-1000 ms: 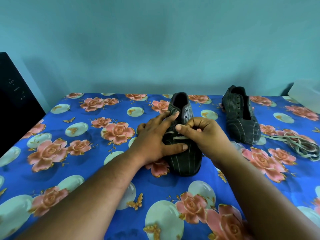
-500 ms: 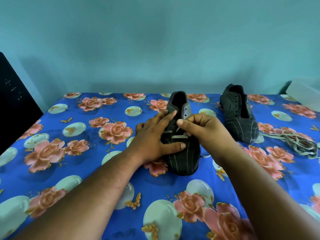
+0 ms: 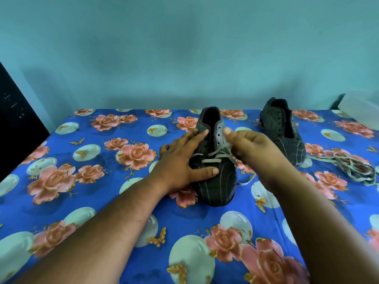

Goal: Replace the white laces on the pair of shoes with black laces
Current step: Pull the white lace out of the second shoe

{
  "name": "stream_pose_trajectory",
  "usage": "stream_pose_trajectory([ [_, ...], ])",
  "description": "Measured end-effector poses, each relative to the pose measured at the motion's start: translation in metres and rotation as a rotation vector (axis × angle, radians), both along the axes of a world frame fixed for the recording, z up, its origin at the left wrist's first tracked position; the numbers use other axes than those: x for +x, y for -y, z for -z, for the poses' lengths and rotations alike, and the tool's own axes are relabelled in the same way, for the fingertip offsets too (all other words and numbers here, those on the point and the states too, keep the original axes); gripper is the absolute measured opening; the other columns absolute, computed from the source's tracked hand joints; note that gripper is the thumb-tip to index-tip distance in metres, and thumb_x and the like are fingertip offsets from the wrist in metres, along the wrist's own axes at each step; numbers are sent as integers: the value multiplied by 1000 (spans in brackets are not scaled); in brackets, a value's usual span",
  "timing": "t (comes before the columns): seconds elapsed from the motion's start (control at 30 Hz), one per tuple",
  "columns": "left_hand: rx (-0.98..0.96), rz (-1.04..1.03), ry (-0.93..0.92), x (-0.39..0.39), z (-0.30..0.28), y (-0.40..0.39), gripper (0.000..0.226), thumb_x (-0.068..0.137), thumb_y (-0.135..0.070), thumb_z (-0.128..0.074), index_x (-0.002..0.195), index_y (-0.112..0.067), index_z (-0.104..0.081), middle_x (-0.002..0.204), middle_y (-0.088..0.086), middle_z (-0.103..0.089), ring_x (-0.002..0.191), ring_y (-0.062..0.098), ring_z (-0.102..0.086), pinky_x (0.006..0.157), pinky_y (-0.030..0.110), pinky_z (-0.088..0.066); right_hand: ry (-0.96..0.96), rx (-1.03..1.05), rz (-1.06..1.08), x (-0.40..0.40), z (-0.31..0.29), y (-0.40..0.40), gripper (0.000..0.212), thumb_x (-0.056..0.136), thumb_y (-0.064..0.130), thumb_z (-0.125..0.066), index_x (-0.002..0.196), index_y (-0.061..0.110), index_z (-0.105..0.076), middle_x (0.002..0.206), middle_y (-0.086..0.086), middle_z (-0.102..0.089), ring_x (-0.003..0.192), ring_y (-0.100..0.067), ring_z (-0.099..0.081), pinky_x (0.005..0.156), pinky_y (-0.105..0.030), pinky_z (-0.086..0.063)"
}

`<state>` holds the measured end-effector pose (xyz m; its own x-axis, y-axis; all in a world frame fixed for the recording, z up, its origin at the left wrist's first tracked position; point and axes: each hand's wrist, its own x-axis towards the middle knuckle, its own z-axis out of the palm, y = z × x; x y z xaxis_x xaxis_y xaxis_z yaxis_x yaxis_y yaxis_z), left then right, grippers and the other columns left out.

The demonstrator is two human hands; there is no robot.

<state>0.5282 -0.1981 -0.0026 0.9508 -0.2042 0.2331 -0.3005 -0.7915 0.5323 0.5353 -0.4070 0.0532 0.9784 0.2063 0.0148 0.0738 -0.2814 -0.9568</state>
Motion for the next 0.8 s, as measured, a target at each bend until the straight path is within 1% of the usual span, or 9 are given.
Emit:
stream_pose_trajectory([
  [0.1, 4, -2, 2, 0, 0, 0, 102, 63, -90, -44, 154, -58, -11, 167, -15, -16, 151, 8, -18, 114, 36, -11, 173, -324, -9, 0, 3, 1, 41, 85, 49, -77, 72, 10, -70, 50, 9, -53, 48, -5, -44, 49, -16, -37],
  [0.23, 17, -9, 6, 0, 1, 1, 103, 63, -90, -43, 155, -57, -11, 167, -15, -17, 150, 9, -19, 115, 38, -12, 211, -235, -20, -1, -1, 4, 34, 91, 39, -73, 71, 13, -69, 53, 8, -58, 49, -5, -49, 52, -16, -40],
  [0.3, 4, -6, 4, 0, 0, 0, 104, 63, -90, -44, 155, -56, -13, 167, -17, -16, 150, 7, -19, 114, 36, -12, 197, -32, -34, -2, -4, 4, 39, 95, 42, -67, 70, 12, -62, 59, 1, -52, 54, -13, -46, 52, -23, -40],
  [0.4, -9, -1, -3, -1, 0, -1, 103, 62, -90, -45, 155, -57, -13, 167, -18, -16, 149, 4, -18, 112, 32, -9, 135, 482, 71, 4, -4, 7, 35, 102, 35, -57, 70, 21, -64, 69, 1, -57, 67, -14, -52, 63, -28, -43],
  [0.47, -7, 0, -1, -2, 0, -1, 103, 63, -90, -45, 155, -56, -13, 167, -18, -16, 149, 4, -19, 112, 32, -9, 55, 592, 195, 9, -4, 9, 34, 102, 30, -58, 70, 21, -59, 69, 0, -59, 65, -14, -52, 60, -29, -42],
  [0.53, 7, -1, 2, -1, 0, -1, 104, 63, -91, -43, 155, -56, -12, 167, -16, -16, 149, 6, -19, 113, 35, -10, 78, 224, 278, 16, 5, 14, 27, 98, 32, -63, 75, 19, -59, 73, 1, -61, 61, -11, -53, 54, -29, -45],
  [0.63, 19, 1, 0, 1, 0, -1, 105, 63, -92, -43, 156, -54, -12, 168, -15, -16, 151, 9, -19, 117, 43, -12, 366, -520, 361, 21, 26, 20, 18, 90, 37, -70, 101, 24, -64, 102, 6, -63, 95, -17, -61, 83, -41, -52],
  [0.7, 11, -1, -1, 1, 0, -1, 104, 63, -91, -43, 156, -54, -13, 168, -15, -15, 151, 10, -19, 118, 44, -12, 543, -552, 318, 17, 24, 13, 27, 91, 47, -63, 110, 28, -66, 112, 5, -62, 110, -25, -56, 94, -46, -45],
  [0.8, 11, 2, 3, 0, 0, 0, 103, 64, -89, -43, 156, -54, -12, 168, -16, -15, 149, 7, -18, 112, 35, -12, 693, -480, 161, 8, 18, 0, 43, 96, 61, -45, 114, 30, -70, 112, 6, -66, 112, -26, -57, 96, -47, -44],
])
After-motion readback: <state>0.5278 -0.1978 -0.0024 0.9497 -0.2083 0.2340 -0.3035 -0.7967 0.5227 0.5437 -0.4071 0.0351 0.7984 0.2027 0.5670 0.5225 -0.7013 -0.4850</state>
